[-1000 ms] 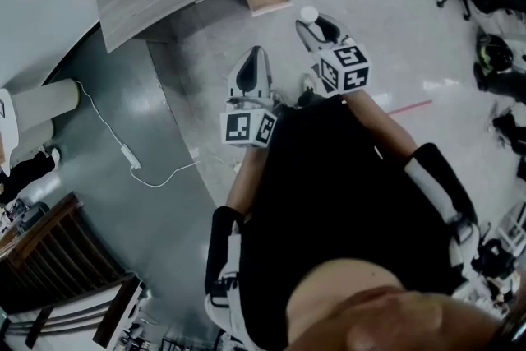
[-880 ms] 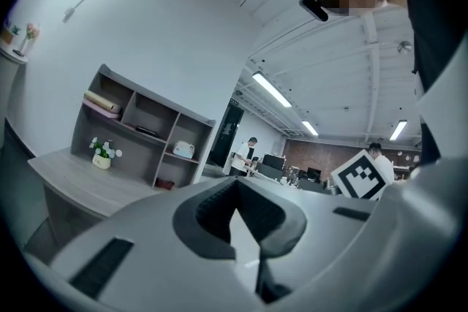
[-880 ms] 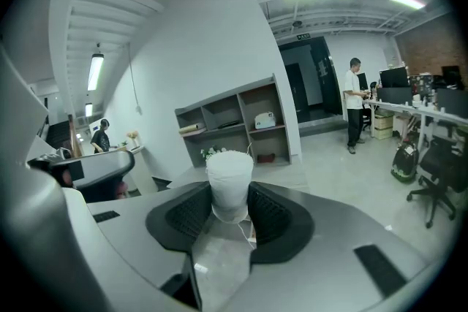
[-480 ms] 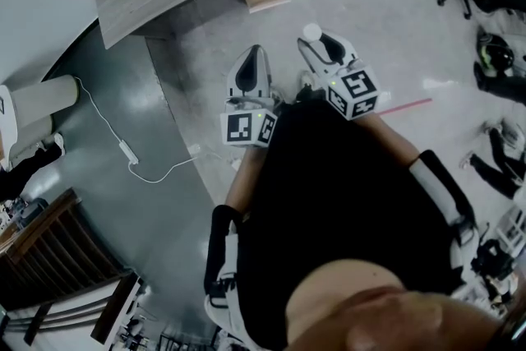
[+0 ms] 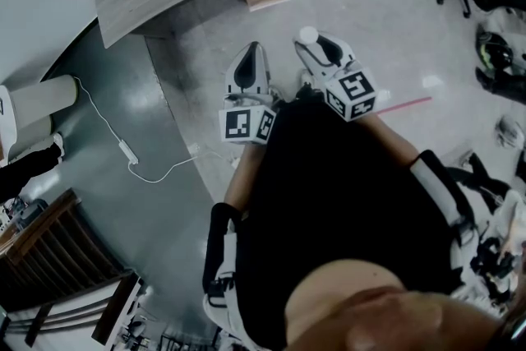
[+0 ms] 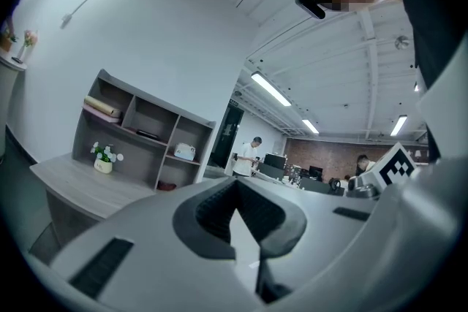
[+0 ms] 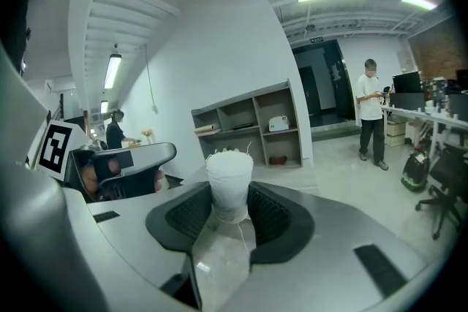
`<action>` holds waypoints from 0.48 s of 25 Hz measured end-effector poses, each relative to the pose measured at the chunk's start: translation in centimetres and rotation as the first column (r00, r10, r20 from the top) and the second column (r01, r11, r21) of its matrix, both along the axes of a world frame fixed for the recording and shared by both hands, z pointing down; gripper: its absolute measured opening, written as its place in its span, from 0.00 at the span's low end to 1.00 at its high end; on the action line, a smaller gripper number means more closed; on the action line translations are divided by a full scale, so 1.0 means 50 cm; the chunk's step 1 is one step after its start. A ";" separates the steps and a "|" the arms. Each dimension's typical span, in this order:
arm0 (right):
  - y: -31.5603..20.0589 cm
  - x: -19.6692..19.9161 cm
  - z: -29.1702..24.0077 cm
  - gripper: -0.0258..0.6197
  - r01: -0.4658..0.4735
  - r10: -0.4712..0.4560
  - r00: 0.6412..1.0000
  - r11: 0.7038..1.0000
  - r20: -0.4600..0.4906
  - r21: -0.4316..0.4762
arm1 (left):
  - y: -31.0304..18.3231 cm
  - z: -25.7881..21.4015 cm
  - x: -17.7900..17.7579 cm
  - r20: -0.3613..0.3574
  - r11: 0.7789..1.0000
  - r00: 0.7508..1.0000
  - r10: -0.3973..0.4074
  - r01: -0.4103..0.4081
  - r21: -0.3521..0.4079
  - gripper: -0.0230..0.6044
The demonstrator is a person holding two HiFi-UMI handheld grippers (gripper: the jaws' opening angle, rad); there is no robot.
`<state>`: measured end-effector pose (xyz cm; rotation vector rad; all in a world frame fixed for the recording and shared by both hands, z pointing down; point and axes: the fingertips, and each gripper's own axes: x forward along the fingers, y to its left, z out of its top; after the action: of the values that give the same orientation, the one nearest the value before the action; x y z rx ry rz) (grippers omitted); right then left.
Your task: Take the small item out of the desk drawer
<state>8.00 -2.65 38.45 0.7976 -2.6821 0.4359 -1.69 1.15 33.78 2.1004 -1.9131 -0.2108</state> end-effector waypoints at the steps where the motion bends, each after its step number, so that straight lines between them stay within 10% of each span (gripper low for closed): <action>1: 0.001 0.000 0.001 0.28 -0.002 0.002 1.000 1.000 -0.001 0.000 | 0.000 0.001 0.001 0.000 1.000 1.000 0.004 -0.004 0.000 0.03; 12: 0.007 -0.004 0.000 0.28 -0.010 0.010 1.000 1.000 -0.009 0.005 | 0.002 0.005 0.001 -0.004 1.000 1.000 0.027 -0.027 0.000 0.03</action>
<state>7.79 -2.28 38.45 0.8132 -2.6726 0.4271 -1.66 1.26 34.01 2.1226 -1.8817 -0.2085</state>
